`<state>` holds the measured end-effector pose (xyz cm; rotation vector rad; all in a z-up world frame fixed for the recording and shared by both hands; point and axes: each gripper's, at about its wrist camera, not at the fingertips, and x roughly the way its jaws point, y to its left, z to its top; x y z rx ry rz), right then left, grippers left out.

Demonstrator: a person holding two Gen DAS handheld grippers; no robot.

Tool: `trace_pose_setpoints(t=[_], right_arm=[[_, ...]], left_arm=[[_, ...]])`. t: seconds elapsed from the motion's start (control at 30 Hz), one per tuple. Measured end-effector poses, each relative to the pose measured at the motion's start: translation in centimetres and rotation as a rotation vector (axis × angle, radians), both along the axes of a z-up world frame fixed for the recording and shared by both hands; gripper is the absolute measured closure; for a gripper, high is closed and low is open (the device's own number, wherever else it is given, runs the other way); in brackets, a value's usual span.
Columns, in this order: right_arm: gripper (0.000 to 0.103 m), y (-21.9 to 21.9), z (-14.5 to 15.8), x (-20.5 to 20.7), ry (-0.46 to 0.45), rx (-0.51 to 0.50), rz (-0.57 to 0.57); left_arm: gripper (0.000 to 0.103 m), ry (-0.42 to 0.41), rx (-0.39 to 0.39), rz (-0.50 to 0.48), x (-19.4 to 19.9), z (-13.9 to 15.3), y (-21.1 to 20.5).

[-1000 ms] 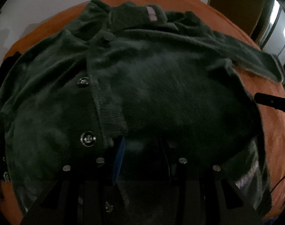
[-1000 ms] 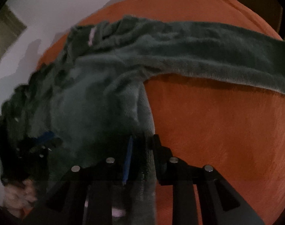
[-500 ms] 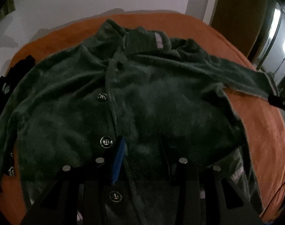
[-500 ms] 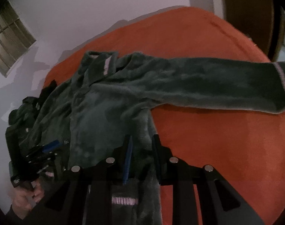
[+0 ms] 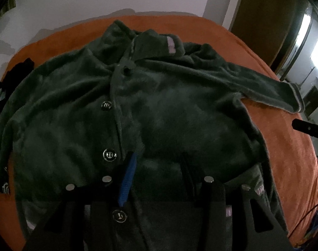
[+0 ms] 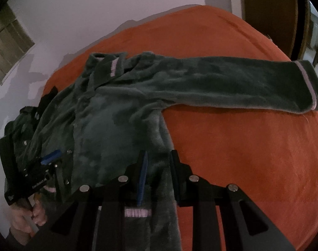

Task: Fold clothes

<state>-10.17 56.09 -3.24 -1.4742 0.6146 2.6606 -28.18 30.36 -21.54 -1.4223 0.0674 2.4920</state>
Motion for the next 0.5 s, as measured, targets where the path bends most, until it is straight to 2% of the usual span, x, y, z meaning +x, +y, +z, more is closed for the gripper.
trace_pose_setpoints(t=[0.5], right_arm=[[0.083, 3.6, -2.9, 0.1, -0.04, -0.078, -0.069]], left_arm=[[0.057, -0.039, 0.02, 0.024, -1.0, -1.4, -0.6]])
